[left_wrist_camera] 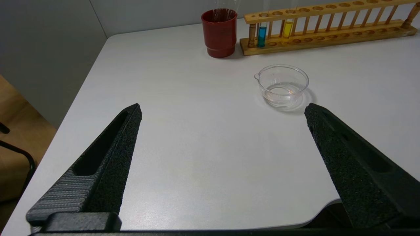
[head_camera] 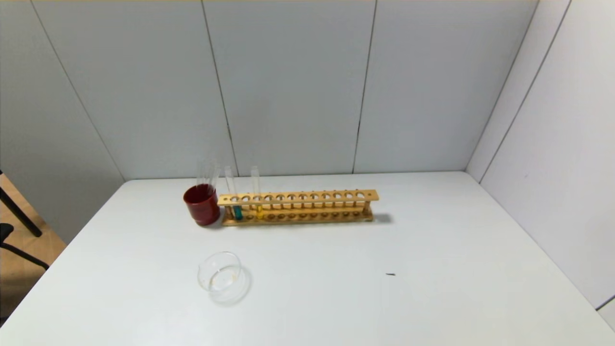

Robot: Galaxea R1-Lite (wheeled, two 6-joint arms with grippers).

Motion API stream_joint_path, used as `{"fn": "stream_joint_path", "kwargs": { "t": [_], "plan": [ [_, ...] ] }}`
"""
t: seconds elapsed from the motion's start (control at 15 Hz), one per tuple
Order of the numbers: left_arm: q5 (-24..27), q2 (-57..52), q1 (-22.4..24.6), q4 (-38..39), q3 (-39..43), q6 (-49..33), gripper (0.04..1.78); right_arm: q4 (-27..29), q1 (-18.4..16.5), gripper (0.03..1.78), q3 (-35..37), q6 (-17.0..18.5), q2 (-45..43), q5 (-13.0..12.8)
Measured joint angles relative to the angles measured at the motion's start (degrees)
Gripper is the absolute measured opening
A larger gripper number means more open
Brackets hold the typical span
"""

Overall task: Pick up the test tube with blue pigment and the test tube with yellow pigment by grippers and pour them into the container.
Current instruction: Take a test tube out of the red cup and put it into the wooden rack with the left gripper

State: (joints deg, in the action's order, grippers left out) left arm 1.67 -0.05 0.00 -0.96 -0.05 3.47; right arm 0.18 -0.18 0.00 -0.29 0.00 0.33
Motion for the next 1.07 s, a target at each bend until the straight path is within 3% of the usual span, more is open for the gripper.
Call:
{"fn": "stream_joint_path", "kwargs": {
  "t": [1.07],
  "plan": [
    [0.0,0.0,0.0,0.5,0.0,0.4,1.75,0.0,0.0,1.75,0.0,0.1,0.0,0.0]
  ]
}}
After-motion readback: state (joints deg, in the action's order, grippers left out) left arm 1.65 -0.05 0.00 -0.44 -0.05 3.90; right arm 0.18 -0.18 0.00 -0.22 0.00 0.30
